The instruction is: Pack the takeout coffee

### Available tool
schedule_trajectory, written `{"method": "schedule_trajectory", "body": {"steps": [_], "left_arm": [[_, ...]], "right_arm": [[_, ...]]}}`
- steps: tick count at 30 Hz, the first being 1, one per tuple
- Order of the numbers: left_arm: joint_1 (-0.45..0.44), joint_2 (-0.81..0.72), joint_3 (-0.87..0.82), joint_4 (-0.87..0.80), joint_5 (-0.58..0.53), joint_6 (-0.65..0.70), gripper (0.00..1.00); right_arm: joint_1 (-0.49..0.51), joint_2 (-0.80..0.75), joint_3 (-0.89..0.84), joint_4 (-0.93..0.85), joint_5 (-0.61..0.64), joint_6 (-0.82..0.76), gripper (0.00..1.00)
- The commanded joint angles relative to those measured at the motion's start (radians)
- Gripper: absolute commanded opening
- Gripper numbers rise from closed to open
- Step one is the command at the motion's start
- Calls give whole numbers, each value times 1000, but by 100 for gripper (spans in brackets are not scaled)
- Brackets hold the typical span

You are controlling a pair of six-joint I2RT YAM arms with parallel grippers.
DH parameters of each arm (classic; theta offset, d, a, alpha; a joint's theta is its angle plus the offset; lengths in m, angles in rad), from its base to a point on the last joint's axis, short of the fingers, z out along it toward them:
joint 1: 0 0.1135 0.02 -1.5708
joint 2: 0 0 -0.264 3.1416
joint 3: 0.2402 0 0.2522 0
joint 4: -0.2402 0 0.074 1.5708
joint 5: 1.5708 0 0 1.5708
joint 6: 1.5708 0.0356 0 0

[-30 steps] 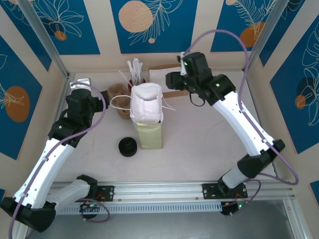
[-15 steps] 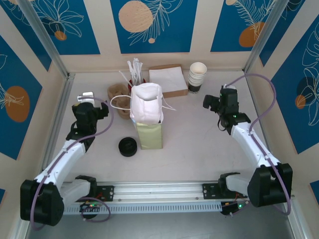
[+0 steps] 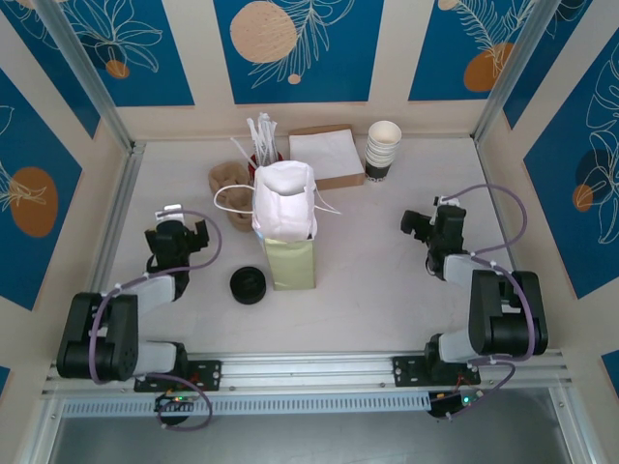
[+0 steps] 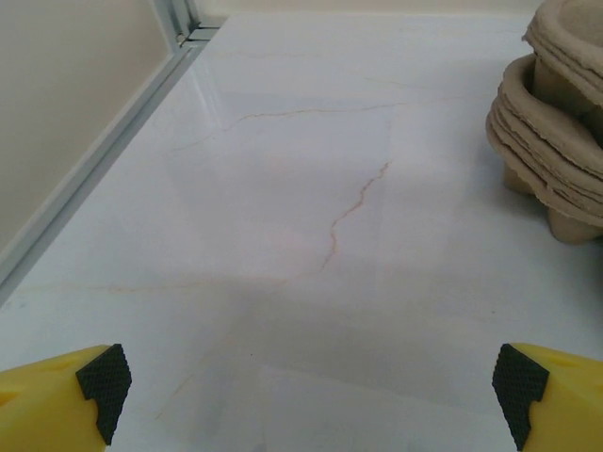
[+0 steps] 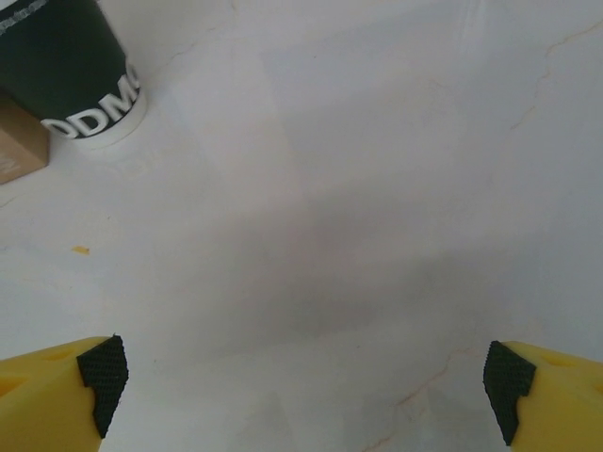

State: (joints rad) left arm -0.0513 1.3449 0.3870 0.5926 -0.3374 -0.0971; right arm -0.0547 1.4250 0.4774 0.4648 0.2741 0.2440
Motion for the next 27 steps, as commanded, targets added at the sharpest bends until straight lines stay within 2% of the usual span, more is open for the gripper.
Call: {"method": "schedule_trajectory", "body": {"steps": [1, 5, 12, 16, 27], "left_arm": [[12, 45, -28, 177, 54, 12, 100], [7, 79, -33, 218, 93, 33, 100], [0, 92, -25, 217, 103, 48, 100], [-31, 204, -13, 318, 150, 112, 100], [-47, 192, -10, 288, 138, 120, 100]], "right_arm": [[26, 22, -43, 245, -126, -76, 99], [71, 105, -81, 390, -131, -142, 99], [75, 98, -77, 374, -133, -146, 99], [73, 98, -76, 370, -134, -146, 99], [58, 98, -67, 356, -170, -139, 99]]}}
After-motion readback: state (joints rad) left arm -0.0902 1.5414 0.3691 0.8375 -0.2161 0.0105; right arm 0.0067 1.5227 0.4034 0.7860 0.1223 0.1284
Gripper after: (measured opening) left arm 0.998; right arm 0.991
